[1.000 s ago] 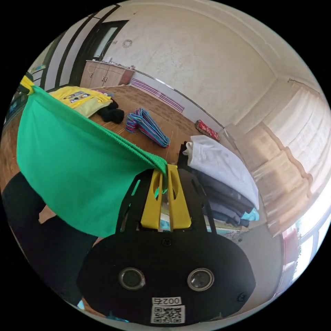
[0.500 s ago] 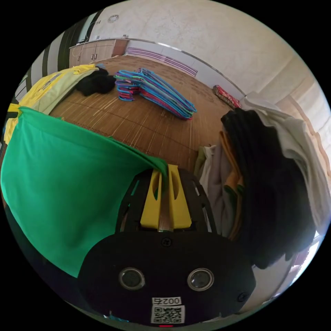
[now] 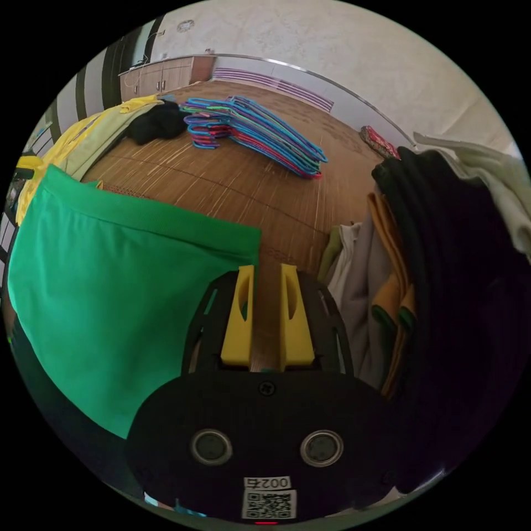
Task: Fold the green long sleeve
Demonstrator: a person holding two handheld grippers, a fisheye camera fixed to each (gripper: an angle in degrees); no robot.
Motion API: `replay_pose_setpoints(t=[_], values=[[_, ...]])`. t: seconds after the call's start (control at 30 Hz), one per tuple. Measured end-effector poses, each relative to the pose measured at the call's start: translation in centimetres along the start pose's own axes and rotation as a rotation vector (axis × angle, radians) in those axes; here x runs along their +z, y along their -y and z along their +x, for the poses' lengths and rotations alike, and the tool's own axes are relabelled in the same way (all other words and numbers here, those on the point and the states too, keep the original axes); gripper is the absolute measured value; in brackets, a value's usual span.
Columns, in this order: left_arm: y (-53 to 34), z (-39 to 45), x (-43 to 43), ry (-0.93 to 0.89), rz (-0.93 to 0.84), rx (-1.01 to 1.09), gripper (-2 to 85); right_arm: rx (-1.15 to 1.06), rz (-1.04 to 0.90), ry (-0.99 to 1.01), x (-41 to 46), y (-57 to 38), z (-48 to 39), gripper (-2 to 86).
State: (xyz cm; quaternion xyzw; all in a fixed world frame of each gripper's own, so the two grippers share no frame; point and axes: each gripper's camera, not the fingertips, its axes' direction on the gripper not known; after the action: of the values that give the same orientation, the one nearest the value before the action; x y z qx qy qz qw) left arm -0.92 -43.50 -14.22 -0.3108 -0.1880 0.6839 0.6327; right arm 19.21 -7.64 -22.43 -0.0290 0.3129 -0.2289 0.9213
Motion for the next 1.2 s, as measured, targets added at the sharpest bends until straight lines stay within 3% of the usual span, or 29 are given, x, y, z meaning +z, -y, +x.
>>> replay_pose_setpoints(t=[0.2, 0.4, 0.5, 0.63, 0.77, 0.87, 1.2], values=[[-1.4, -0.3, 1.6, -0.147, 0.116, -0.064, 6.5, 0.096, 0.119, 0.1, 1.1, -1.0, 0.8, 10.3], [-1.8, 1.0, 5.8, -0.15, 0.121, -0.126, 3.2, 0.238, 0.069, 0.205, 5.3, -1.1, 1.5, 11.8], [-2.2, 1.4, 6.8, -0.126, 0.139, -0.151, 0.1, 0.277, 0.06, 0.273, 6.5, -1.3, 1.7, 8.2], [-2.7, 1.6, 6.1, -0.029, 0.187, -0.195, -0.9, 0.192, 0.119, 0.199, 6.0, -1.5, 0.7, 0.9], [-2.5, 1.8, 6.8, 0.059, 0.172, -0.189, -0.8, 0.139, 0.108, 0.119, 6.7, -1.6, -0.7, 1.2], [-2.1, 1.3, 9.0, 0.007, 0.093, -0.199, -0.9, 0.111, 0.06, 0.126, 7.4, -1.7, -1.3, 4.2], [-9.2, 0.7, 4.2, -0.137, 0.206, -0.142, 6.7, -0.055, 0.171, 0.107, -0.2, -7.8, -3.8, 8.5]])
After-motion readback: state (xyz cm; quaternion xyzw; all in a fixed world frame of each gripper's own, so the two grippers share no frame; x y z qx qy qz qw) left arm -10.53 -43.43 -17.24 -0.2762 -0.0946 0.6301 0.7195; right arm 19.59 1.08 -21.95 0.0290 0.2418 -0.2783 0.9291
